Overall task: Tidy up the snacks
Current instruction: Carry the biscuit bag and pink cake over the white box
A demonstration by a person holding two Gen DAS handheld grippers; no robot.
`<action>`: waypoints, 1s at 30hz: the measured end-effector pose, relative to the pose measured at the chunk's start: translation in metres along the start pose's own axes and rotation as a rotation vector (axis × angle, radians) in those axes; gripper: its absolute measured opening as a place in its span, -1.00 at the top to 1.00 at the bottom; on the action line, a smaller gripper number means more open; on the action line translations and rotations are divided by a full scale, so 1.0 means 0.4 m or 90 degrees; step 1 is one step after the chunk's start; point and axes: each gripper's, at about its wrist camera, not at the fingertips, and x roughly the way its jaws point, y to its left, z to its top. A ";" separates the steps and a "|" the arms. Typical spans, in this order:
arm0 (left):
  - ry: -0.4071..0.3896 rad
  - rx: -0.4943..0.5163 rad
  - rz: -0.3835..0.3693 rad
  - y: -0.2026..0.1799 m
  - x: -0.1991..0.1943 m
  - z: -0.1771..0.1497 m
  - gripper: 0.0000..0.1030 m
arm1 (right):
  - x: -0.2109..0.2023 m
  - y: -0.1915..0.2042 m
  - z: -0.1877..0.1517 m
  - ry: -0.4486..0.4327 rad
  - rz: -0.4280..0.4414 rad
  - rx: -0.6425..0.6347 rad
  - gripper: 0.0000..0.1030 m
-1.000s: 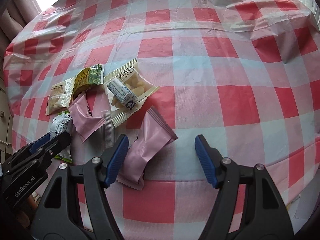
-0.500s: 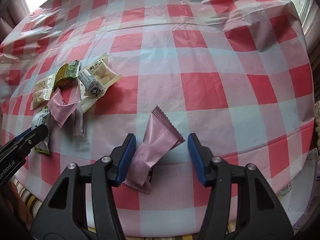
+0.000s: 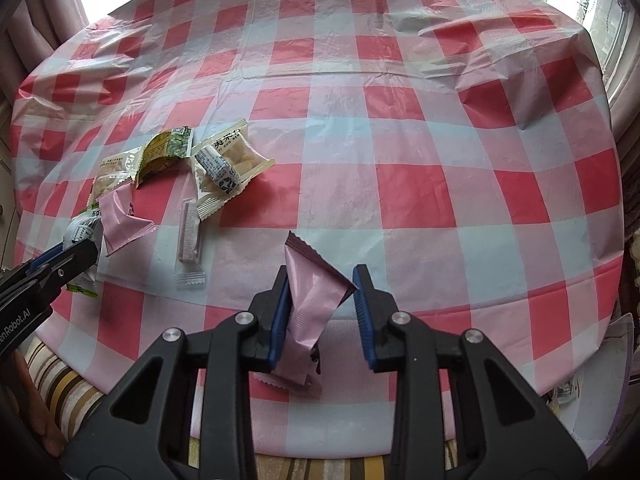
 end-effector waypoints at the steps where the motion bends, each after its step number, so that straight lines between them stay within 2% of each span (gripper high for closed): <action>1: -0.002 0.001 0.000 -0.001 -0.004 0.000 0.21 | -0.007 -0.002 -0.003 -0.004 0.000 0.001 0.34; 11: -0.017 0.026 -0.003 -0.041 -0.044 -0.007 0.22 | -0.064 -0.053 -0.030 -0.028 -0.002 0.015 0.34; 30: -0.013 0.107 -0.041 -0.210 -0.078 -0.047 0.21 | -0.149 -0.217 -0.108 -0.054 -0.021 0.071 0.34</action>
